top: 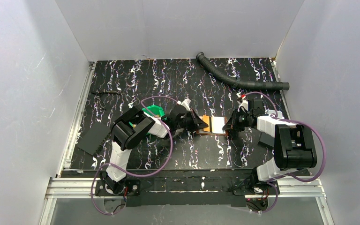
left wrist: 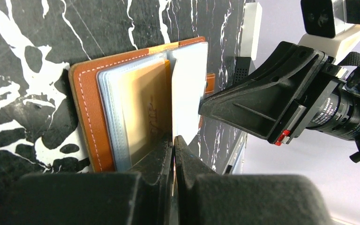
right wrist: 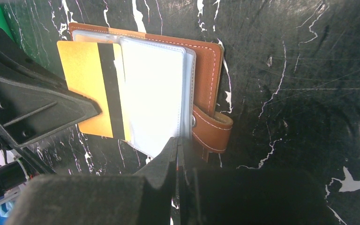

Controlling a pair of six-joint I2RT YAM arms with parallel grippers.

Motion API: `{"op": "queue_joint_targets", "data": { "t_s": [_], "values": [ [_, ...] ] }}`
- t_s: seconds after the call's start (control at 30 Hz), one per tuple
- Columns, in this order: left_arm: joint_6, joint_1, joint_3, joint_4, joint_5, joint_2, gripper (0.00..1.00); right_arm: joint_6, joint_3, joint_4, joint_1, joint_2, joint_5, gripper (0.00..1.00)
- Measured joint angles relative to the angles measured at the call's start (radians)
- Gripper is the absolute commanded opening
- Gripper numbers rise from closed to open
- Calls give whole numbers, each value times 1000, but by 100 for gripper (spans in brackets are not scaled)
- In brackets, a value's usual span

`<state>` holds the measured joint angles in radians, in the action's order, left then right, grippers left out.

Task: Put the credit cards into the card holder
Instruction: Insert the credit card into the card holder.

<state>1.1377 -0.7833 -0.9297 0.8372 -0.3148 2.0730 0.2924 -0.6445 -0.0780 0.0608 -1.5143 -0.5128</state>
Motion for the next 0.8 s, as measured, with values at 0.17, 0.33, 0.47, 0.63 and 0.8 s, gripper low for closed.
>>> {"op": "queue_joint_targets", "data": {
  "t_s": [0.17,0.33,0.47,0.63,0.8],
  "values": [
    [43,-3,7,41,-14,11,0,0,0,0,0,0,0,7],
    [70,-5,7,72,-21,30,0,0,0,0,0,0,0,7],
    [74,-6,16,85,-17,31,0,0,0,0,0,0,0,7],
    [95,4,24,92,-42,32,0,0,0,0,0,0,-3,7],
    [111,23,19,56,-114,33,0,-1,0,0,0,0,-3,7]
  ]
}}
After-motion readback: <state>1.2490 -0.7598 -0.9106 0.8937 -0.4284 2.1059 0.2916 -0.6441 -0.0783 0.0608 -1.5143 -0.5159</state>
